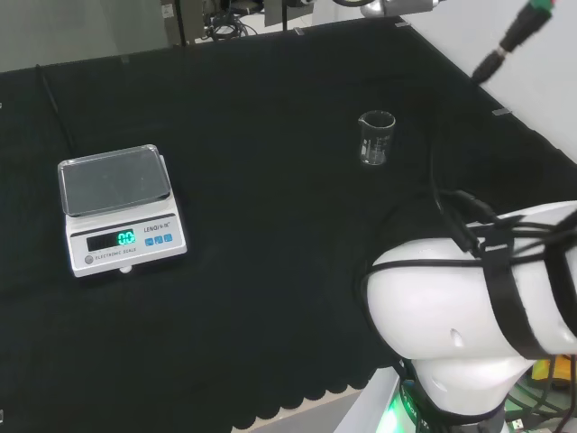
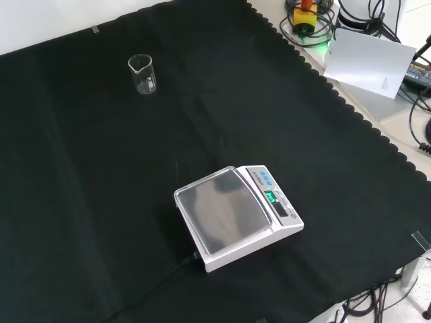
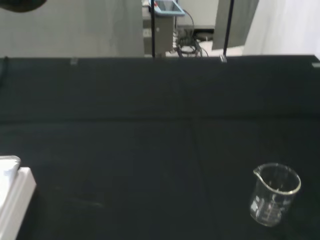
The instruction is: Pick up the beaker.
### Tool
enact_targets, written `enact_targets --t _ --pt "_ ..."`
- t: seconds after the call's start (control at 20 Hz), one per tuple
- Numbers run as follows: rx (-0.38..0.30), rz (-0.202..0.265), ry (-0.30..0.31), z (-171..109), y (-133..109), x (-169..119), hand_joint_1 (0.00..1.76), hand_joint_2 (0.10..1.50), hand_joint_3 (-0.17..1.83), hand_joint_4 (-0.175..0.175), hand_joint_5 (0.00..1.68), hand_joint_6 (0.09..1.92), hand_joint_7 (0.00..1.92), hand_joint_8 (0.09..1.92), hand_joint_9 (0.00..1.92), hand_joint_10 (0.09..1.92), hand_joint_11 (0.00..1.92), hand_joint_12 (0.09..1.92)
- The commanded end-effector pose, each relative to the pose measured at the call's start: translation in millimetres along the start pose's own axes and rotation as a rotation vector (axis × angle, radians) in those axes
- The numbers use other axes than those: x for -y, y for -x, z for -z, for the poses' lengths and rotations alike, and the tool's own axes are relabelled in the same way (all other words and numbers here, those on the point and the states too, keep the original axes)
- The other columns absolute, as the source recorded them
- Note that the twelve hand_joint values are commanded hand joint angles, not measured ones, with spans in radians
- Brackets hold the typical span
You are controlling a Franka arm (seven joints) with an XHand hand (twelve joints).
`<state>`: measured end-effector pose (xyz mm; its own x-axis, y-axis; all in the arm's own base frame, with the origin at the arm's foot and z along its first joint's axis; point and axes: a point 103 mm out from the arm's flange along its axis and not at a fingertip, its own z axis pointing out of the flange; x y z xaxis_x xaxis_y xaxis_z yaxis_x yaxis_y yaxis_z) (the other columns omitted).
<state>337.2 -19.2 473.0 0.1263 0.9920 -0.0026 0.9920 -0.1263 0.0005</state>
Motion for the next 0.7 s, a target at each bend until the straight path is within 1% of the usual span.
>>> enact_targets --t 0.05,0.25,0.45,0.7 --pt "-0.015 -0.090 -0.143 -84 51 -82 0.64 0.67 0.33 -0.015 0.21 0.09 0.10 0.74 0.23 0.82 0.00 1.43" --pt "-0.041 -0.123 -0.164 -114 76 -103 0.65 0.67 0.33 -0.012 0.18 0.09 0.06 0.73 0.19 0.83 0.00 1.40" --pt "-0.073 -0.159 -0.178 -145 99 -117 0.66 0.66 0.32 -0.007 0.15 0.09 0.02 0.72 0.14 0.84 0.00 1.36" --pt "-0.090 -0.190 -0.199 -185 119 -132 0.66 0.66 0.31 -0.001 0.12 0.09 0.00 0.67 0.08 0.86 0.00 1.29"
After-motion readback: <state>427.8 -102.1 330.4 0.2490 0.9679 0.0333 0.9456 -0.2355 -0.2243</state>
